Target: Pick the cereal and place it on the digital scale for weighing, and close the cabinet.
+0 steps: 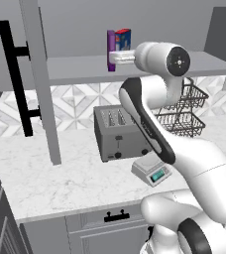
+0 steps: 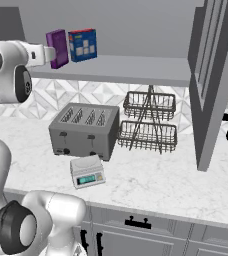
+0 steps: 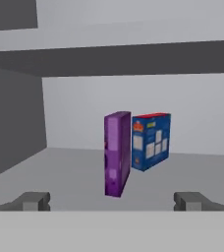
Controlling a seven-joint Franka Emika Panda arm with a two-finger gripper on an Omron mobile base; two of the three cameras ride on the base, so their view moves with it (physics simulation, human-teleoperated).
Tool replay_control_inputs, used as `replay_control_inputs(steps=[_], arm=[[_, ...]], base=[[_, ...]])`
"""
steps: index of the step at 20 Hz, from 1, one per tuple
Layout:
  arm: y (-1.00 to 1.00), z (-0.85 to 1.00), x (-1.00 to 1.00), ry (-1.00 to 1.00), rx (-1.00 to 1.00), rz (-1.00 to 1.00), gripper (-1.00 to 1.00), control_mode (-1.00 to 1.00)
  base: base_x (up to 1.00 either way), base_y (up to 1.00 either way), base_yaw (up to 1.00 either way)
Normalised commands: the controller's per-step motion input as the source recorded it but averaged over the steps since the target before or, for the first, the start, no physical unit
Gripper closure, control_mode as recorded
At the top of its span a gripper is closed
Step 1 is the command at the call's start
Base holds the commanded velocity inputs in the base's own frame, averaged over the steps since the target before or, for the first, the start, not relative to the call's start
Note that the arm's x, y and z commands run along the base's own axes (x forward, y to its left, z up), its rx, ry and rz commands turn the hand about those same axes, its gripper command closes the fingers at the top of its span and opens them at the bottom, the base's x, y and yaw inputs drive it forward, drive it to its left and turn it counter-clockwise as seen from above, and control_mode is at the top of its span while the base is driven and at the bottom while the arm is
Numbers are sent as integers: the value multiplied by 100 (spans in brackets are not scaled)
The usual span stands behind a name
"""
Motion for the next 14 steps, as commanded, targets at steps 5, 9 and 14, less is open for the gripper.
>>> replay_control_inputs(steps=[5,9,14], arm=[[0,0,19,0,0,0,-100,-100],[0,0,10,0,0,0,-100,-100],[0,0,9,0,0,0,-100,-100]], base=[[0,0,0],[0,0,0],[0,0,0]])
